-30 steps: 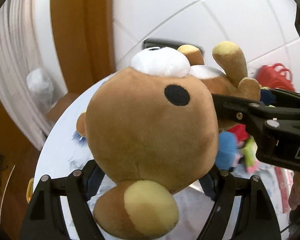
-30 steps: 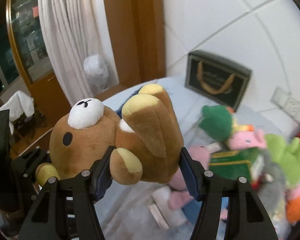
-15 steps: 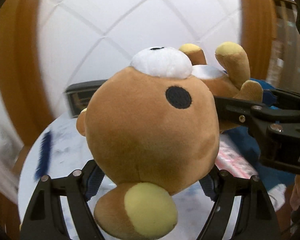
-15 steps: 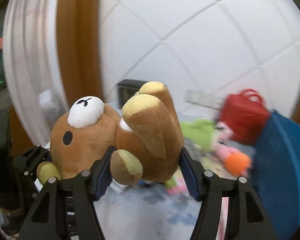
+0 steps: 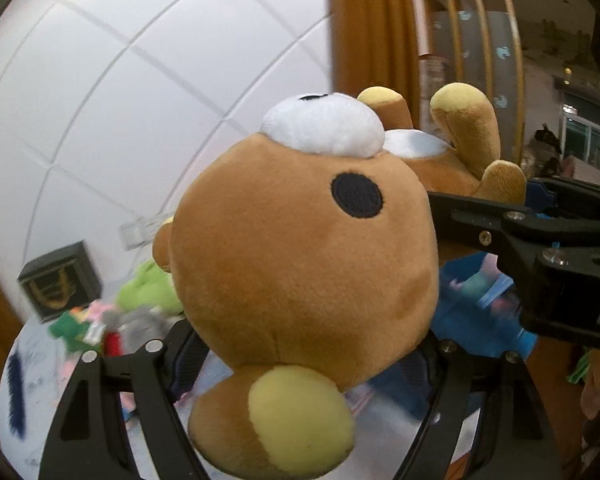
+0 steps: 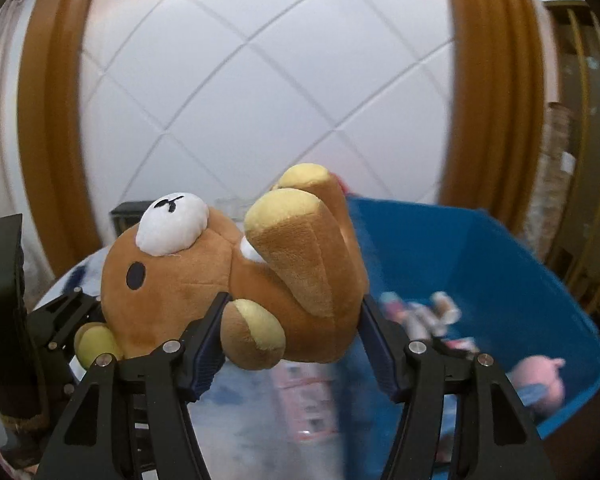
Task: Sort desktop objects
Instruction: 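Carry the brown teddy bear over the crate and release it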
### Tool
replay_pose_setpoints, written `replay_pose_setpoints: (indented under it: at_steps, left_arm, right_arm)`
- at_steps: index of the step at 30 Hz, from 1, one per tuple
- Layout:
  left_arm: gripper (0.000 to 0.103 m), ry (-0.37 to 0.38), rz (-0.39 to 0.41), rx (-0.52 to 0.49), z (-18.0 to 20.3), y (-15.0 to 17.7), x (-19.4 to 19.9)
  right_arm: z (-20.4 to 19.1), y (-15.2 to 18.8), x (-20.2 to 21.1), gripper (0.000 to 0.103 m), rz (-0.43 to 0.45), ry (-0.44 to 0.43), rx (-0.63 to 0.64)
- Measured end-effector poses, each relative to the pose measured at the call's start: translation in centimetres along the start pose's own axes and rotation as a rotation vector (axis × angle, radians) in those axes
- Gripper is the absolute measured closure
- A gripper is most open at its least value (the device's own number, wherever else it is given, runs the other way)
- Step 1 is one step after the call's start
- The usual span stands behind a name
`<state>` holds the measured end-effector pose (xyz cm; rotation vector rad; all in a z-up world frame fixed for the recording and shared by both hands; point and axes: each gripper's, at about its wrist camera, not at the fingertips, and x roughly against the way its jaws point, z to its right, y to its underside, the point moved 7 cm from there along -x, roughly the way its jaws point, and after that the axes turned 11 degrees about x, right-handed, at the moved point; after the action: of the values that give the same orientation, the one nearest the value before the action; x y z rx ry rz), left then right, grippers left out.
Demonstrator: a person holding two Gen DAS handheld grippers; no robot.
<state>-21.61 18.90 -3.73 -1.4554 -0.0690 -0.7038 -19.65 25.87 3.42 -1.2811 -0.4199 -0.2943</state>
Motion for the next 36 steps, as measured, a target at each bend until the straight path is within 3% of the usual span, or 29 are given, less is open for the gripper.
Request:
replay_pose_setpoints:
  at_steps: [7, 12, 17, 21, 23, 24, 25, 36]
  left_arm:
    - [0.022, -0.001, -0.019, -0.016, 11.5, -2.7, -5.5]
    - [0.022, -0.019, -0.145, 0.036, 17.4, -3.0, -9.4]
    - [0.020, -0.031, -0.228, 0.040, 22.5, -0.9, -13.0]
    - [0.020, -0.070, -0.256, 0.035, 24.5, -0.2, -15.0]
    - [0.020, -0.094, -0.247, 0.029, 24.6, -0.4, -15.2]
    - [0.020, -0.106, -0.240, 0.024, 24.6, -0.5, -15.2]
    - [0.020, -0.112, -0.234, 0.024, 24.7, -0.7, -15.3]
    - [0.019, -0.148, -0.166, 0.085, 23.1, -0.6, -12.5]
  right_arm:
    - [13.1, 1.0, 1.0, 0.040, 0.025, 0.020, 0.001]
    - [20.1, 3.1, 0.2, 0.040, -0.008, -0.013, -0.008]
    - [26.2, 7.2, -1.1, 0.038, -0.066, -0.020, -0.029]
    - [29.1, 9.6, -2.7, 0.036, -0.123, -0.029, -0.052]
    - [30.1, 10.7, -3.2, 0.023, -0.136, -0.037, -0.069]
    - [30.6, 11.2, -3.3, 0.007, -0.139, -0.033, -0.077]
    - [31.2, 11.6, -3.3, 0.002, -0.138, -0.023, -0.084]
    - [33.1, 12.9, -2.3, 0.000, -0.128, -0.019, -0.111]
